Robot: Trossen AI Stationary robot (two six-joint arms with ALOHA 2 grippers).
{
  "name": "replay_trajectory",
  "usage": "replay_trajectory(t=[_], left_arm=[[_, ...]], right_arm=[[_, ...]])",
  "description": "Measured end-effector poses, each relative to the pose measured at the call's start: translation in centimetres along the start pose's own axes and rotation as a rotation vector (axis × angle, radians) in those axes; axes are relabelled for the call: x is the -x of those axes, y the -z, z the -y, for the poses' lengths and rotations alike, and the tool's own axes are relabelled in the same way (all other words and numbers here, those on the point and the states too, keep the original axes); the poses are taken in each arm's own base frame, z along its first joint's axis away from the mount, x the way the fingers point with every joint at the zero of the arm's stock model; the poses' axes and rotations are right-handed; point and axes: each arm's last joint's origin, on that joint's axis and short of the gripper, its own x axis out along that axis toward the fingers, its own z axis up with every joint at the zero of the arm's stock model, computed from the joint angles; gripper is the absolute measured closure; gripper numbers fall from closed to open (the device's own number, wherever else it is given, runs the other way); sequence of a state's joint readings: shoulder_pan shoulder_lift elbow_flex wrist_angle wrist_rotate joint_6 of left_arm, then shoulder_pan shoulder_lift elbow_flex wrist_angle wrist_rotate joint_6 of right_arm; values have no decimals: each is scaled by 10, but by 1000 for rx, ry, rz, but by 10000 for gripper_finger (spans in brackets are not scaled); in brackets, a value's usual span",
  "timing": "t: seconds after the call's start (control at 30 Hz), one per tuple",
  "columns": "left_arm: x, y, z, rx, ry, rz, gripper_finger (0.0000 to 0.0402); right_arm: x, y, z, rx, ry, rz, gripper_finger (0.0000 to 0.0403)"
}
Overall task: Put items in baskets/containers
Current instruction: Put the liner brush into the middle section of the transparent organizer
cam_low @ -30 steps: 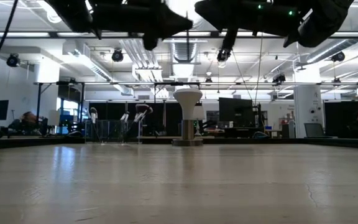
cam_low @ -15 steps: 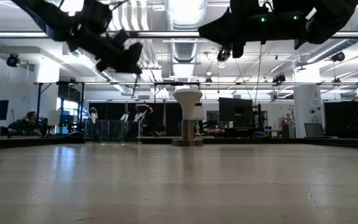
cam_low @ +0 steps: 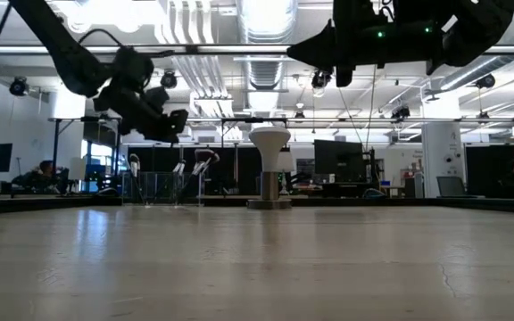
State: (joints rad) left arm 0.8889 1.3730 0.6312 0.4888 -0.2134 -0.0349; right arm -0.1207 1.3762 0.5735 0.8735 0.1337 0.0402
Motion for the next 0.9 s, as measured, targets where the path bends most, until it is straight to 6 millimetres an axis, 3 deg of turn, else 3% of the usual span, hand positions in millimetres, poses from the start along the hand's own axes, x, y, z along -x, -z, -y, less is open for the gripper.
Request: replay_trajectory(t=[0.43,0.9], left_arm=[[-19,26,-1,21,-72,-89,390],[-16,38,-3,62,-129,-221,377]], right_arm=[[1,3,0,33,0,-13,394],[2,4,1,51,1,-14,394]])
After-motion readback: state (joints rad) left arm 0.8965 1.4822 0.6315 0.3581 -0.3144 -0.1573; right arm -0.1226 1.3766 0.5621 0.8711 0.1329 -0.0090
